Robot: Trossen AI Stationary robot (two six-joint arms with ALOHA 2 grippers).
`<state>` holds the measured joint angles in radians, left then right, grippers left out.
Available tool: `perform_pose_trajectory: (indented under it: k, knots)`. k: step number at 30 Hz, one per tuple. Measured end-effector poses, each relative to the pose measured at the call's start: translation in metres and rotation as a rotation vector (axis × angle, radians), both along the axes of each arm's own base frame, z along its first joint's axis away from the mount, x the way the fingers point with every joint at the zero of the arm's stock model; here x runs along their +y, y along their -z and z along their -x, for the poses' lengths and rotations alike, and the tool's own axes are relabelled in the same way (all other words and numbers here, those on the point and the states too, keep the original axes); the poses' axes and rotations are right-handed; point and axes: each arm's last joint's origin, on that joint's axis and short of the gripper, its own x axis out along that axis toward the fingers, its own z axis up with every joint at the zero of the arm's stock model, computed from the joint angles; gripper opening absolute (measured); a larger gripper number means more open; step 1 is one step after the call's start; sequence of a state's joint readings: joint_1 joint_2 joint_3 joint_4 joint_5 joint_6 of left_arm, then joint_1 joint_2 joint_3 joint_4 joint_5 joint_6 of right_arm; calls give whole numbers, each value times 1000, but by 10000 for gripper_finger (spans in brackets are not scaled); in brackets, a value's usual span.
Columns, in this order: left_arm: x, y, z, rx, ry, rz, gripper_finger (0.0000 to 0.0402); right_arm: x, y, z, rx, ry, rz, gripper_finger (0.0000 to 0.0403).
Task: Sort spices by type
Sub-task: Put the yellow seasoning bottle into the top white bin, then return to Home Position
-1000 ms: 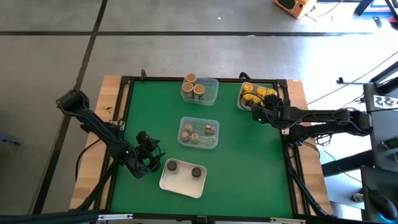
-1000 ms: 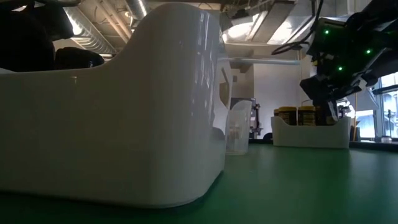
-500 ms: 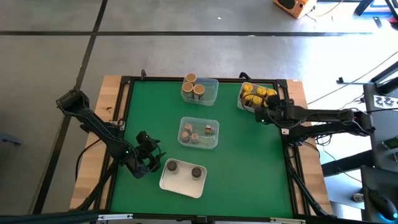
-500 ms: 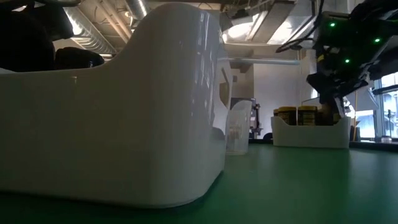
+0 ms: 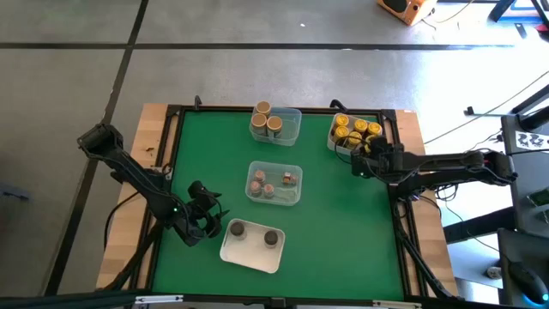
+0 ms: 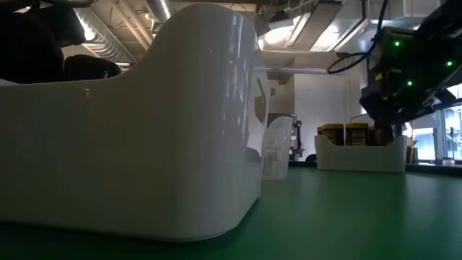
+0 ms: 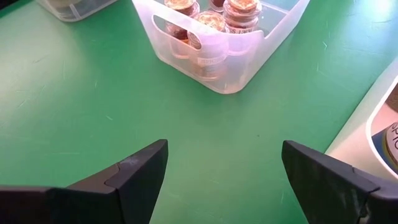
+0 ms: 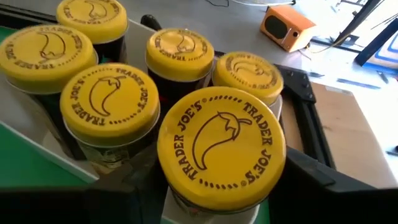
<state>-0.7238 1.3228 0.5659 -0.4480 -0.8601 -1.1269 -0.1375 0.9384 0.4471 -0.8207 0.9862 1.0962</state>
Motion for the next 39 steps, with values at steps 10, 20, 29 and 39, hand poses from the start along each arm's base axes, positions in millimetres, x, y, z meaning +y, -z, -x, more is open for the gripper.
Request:
perform_pose_trajectory:
  k: [10, 20, 29, 39]
  knots:
    - [0, 0, 0, -1, 2, 0, 311, 1, 17, 4, -9, -5, -18, 231]
    - [-1, -1, -1, -5, 15, -4, 311, 1, 17, 4, -9, -5, -17, 286]
    - [-1, -1, -1, -2, 19, -8, 311, 1, 4, 2, 70, -56, -16, 319]
    - [-3, -30, -2, -28, 130, -10, 268, 1, -80, -18, 78, -244, -118, 298]
